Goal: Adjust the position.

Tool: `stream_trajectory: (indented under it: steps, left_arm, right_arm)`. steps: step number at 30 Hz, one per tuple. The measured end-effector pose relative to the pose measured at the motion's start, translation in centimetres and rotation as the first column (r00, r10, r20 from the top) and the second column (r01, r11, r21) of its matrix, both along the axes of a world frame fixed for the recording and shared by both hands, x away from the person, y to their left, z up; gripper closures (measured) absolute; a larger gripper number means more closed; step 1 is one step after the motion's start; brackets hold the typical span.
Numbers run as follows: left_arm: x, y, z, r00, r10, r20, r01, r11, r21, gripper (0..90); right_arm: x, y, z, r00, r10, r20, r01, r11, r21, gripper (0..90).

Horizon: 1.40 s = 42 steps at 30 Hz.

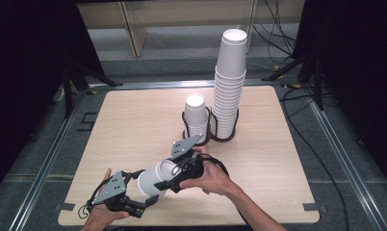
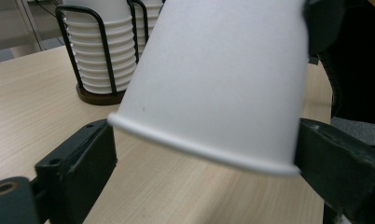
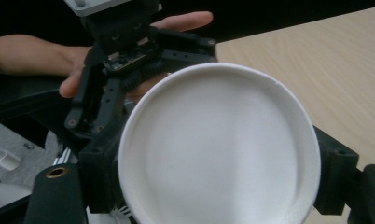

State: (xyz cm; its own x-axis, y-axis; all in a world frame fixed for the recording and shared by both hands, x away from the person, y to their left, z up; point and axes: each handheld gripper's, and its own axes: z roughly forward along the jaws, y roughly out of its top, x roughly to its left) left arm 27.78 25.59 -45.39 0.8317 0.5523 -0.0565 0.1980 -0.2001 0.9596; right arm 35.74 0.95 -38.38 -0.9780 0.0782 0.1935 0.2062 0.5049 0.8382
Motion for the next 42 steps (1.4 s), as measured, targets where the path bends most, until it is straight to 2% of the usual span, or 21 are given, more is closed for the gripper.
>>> stream_trajectory:
  steps: [2,3,4,6,7,8,9,14,16,17,21,23,24,25,28,31,32,33,34,41,42]
  left_arm:
    - [0.0,0.3,0.1,0.9999,0.011,-0.009,-0.011,0.9998,-0.017,16.1]
    - [0.0,0.3,0.1,0.9999,0.011,-0.009,-0.011,0.9998,-0.017,13.2]
    - [0.1,0.3,0.0,0.9999,0.012,-0.011,-0.012,0.999,-0.043,13.2]
    - [0.2,0.6,0.1,0.9991,0.029,-0.032,-0.03,0.9977,-0.061,14.6]
    - [0.3,0.7,0.1,0.9992,0.027,-0.029,-0.029,0.9967,-0.076,13.9]
    - [0.3,0.7,0.1,0.9988,0.03,-0.039,-0.033,0.995,-0.094,14.8]
    - [0.4,0.8,0.1,0.999,0.022,-0.038,-0.026,0.9937,-0.108,14.5]
    - [0.4,0.9,0.2,0.9983,0.033,-0.048,-0.04,0.9892,-0.141,14.6]
    - [0.3,1.1,0.4,0.9974,0.04,-0.059,-0.048,0.988,-0.147,14.6]
    - [0.4,0.9,0.2,0.9985,0.021,-0.051,-0.031,0.9818,-0.188,14.6]
    - [0.2,1.0,0.5,0.9988,0.016,-0.047,-0.025,0.9838,-0.178,14.6]
    - [0.3,0.9,0.4,0.9993,0.004,-0.037,-0.011,0.9807,-0.195,14.6]
    - [0.2,0.8,0.4,0.9992,0.009,-0.04,-0.016,0.9807,-0.195,14.6]
    - [0.1,0.8,0.5,0.9987,0.024,-0.045,-0.031,0.9842,-0.174,14.6]
    - [0.1,0.9,0.5,0.999,0.028,-0.035,-0.034,0.9866,-0.16,14.5]
    - [0.1,0.8,0.6,0.9991,0.038,-0.019,-0.04,0.9879,-0.15,8.4]
    - [0.1,0.8,0.6,0.9991,0.038,-0.017,-0.04,0.9883,-0.147,5.4]
    - [0.1,0.8,0.6,0.999,0.041,-0.017,-0.043,0.9883,-0.147,2.2]
    - [0.1,0.8,0.6,0.999,0.041,-0.017,-0.043,0.9883,-0.147,0.0]
    - [-0.1,0.4,0.6,0.9998,0.017,0.01,-0.015,0.9914,-0.13,0.0]
    - [0.0,0.3,0.5,0.9998,0.01,0.016,-0.007,0.989,-0.148,0.0]
  right_arm:
    - [0.4,-0.6,0.2,0.9996,-0.029,0.007,0.029,0.999,0.017,23.6]
    - [0.4,-0.6,0.2,0.9996,-0.029,0.007,0.029,0.999,0.017,23.6]
    - [0.6,-1.0,0.2,0.9991,-0.042,0.0,0.042,0.998,0.037,23.6]
    - [1.0,-2.2,0.5,0.9947,-0.084,-0.059,0.088,0.993,0.078,23.6]
    - [1.1,-2.4,0.5,0.9937,-0.095,-0.06,0.1,0.991,0.091,23.6]
    - [1.4,-2.6,0.4,0.995,-0.095,-0.031,0.098,0.989,0.111,23.6]
    - [1.5,-2.9,0.5,0.9929,-0.105,-0.055,0.111,0.986,0.121,23.6]
    - [1.9,-3.6,0.7,0.9905,-0.116,-0.074,0.129,0.972,0.197,23.6]
    - [1.8,-3.7,0.8,0.9874,-0.118,-0.106,0.138,0.967,0.212,23.5]
    - [1.9,-3.7,0.8,0.9889,-0.112,-0.098,0.131,0.966,0.221,23.6]
    - [1.8,-3.4,0.6,0.9895,-0.081,-0.12,0.108,0.965,0.24,23.5]
    - [1.7,-3.1,0.5,0.9918,-0.089,-0.092,0.108,0.968,0.225,23.5]
    - [1.6,-3.0,0.3,0.9922,-0.077,-0.098,0.098,0.969,0.227,23.5]
    - [1.5,-2.8,0.3,0.9923,-0.073,-0.1,0.094,0.969,0.227,23.5]
    - [1.3,-2.4,0.0,0.9938,-0.053,-0.098,0.074,0.972,0.221,23.6]
    - [1.1,-2.2,-0.1,0.995,-0.035,-0.094,0.055,0.974,0.22,23.5]
    - [1.1,-2.1,-0.1,0.9932,-0.024,-0.114,0.049,0.973,0.226,23.6]
    - [1.0,-2.1,-0.1,0.9947,-0.022,-0.101,0.044,0.973,0.228,23.5]
    - [0.9,-2.0,-0.1,0.9932,-0.016,-0.116,0.042,0.974,0.222,23.6]
    - [0.5,-1.2,-0.8,0.9922,0.019,-0.123,0.008,0.976,0.218,23.6]
    - [0.5,-1.0,-1.0,0.9926,0.022,-0.12,0.005,0.976,0.217,23.6]
